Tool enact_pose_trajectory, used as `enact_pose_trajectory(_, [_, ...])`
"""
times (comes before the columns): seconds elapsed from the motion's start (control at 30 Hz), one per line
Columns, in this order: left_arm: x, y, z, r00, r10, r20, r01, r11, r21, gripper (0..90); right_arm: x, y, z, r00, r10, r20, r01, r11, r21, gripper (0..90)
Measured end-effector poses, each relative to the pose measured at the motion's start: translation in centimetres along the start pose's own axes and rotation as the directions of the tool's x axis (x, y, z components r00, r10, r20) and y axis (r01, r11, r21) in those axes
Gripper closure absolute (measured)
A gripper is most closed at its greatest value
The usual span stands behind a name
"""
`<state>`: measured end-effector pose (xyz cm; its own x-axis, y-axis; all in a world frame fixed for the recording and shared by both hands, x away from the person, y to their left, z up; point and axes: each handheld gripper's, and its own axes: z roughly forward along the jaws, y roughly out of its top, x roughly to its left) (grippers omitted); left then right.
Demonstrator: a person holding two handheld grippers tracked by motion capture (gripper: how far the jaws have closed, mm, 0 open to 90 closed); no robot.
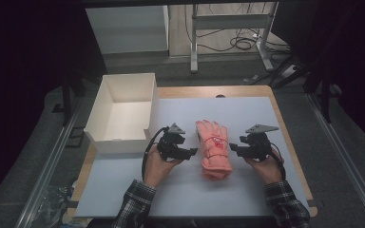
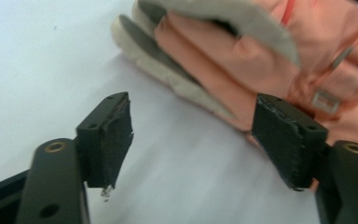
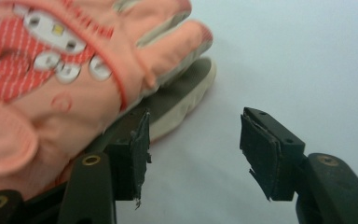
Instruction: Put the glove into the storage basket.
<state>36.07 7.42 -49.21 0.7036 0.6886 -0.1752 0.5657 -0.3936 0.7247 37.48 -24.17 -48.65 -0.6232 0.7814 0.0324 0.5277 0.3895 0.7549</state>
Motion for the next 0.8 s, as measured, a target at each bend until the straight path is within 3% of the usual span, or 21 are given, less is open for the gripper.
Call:
enact_pose_trajectory(0.27, [0.2, -3.0, -0.3, 0.9993, -0.004, -0.036, 0.005, 0.9997, 0.023, 11.2, 0.9, -2.2, -0.5, 0.9996, -0.005, -0.028, 0.005, 1.0, 0.023, 42.3])
enact_pose_trajectory(0.43, [0.0, -4.5, -0.2, 0.9996, -0.009, -0.028, 0.01, 0.9988, 0.047, 10.3, 1.6, -3.1, -0.5, 0.9982, 0.007, -0.059, -0.005, 0.999, 0.035, 42.4])
enact_pose_trajectory(0.8, [0.4, -5.3, -0.5, 0.9991, -0.03, -0.029, 0.032, 0.9984, 0.047, 10.4, 3.5, -2.8, 0.0, 0.9954, -0.014, -0.095, 0.017, 0.999, 0.029, 42.4])
